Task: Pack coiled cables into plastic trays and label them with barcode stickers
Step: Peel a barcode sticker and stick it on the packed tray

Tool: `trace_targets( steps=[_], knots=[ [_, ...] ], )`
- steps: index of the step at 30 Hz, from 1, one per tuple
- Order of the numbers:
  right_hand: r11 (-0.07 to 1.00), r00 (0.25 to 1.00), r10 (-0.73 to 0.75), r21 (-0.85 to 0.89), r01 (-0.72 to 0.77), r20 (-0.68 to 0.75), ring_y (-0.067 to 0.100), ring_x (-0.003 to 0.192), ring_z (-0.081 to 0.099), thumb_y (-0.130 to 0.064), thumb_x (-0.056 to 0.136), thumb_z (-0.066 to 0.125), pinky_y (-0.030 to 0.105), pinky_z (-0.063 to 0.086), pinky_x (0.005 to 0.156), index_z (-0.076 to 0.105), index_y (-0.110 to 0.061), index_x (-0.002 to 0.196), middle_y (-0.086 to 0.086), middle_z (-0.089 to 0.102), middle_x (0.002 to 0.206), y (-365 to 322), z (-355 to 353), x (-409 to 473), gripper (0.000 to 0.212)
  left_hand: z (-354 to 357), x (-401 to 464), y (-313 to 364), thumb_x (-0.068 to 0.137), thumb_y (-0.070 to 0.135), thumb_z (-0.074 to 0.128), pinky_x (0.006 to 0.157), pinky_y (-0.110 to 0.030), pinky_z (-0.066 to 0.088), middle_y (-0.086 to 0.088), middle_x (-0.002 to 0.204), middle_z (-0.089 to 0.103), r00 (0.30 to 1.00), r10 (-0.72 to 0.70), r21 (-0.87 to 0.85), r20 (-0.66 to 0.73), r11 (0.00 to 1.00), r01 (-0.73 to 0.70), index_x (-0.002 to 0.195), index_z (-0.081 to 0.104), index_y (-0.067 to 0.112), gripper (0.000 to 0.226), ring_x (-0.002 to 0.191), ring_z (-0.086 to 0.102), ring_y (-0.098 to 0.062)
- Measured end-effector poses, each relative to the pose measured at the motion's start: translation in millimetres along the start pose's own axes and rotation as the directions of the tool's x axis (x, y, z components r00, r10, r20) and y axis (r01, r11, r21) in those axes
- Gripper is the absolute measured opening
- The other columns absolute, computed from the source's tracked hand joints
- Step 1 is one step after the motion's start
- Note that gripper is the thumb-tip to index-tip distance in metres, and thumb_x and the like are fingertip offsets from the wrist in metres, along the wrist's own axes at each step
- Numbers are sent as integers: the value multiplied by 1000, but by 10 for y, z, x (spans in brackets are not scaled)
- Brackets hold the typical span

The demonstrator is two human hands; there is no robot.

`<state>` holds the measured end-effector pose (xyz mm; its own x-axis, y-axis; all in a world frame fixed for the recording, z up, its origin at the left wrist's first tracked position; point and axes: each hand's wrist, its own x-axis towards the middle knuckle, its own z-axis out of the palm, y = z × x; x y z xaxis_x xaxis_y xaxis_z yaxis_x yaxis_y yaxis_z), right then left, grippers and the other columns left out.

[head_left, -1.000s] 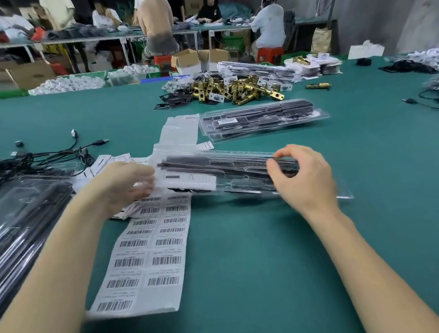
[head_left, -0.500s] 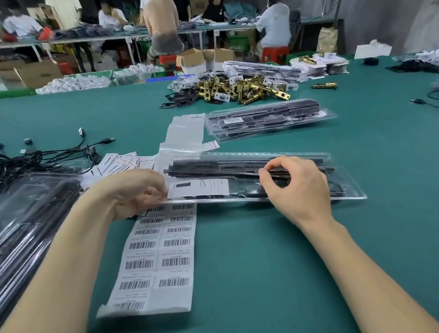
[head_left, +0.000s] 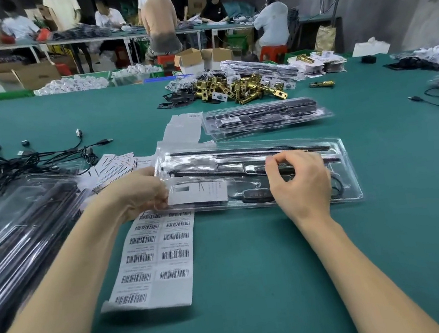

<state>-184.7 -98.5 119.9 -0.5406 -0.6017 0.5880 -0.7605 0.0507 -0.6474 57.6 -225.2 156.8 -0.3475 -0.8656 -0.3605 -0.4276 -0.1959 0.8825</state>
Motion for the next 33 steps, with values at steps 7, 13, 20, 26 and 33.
trace_targets(
  steps=[7, 13, 20, 26, 33],
  knots=[
    [995, 993, -74, 64, 81, -94, 11, 95, 51, -29, 87, 64, 47, 49, 89, 71, -21, 84, -14, 65, 88, 21, -38, 12, 11, -19, 14, 34, 93, -15, 45, 68, -37, 45, -19, 83, 55, 975, 167, 90, -145, 984, -155, 84, 45, 10, 27, 71, 53, -27],
    [939, 932, -337, -23, 343, 137, 19, 88, 52, -28, 81, 72, 42, 47, 78, 75, -25, 81, -12, 66, 82, 0, 31, -64, 5, -52, -28, -6, 97, -10, 37, 72, -42, 59, -21, 93, 71, 995, 98, -235, -22, 967, -100, 95, 42, 17, 28, 75, 70, -31],
    [927, 897, -291, -133, 350, 333, 13, 101, 50, -49, 74, 70, 36, 42, 88, 67, -33, 107, -15, 59, 102, -21, 4, -91, 37, -119, -15, 23, 92, -10, 39, 64, -32, 61, -28, 107, 70, 998, 62, -389, 4, 920, -56, 105, 51, 1, 21, 82, 75, -35],
    [932, 884, -309, -75, 356, 352, 15, 103, 54, -32, 76, 78, 39, 42, 91, 66, -32, 106, -18, 64, 103, -21, -13, -72, 33, -119, -20, 41, 98, 5, 57, 62, -26, 60, -32, 124, 58, 999, 12, -307, -50, 951, -27, 126, 50, -9, 32, 79, 76, -31],
    [914, 913, -371, -110, 392, 168, 18, 93, 63, -17, 79, 78, 38, 47, 82, 76, -25, 103, -12, 74, 96, -48, 20, -18, 25, -152, -106, 133, 95, 45, 61, 62, -30, 61, -18, 105, 69, 981, 38, -269, -188, 959, -89, 130, 44, 7, 54, 78, 75, -25]
  ],
)
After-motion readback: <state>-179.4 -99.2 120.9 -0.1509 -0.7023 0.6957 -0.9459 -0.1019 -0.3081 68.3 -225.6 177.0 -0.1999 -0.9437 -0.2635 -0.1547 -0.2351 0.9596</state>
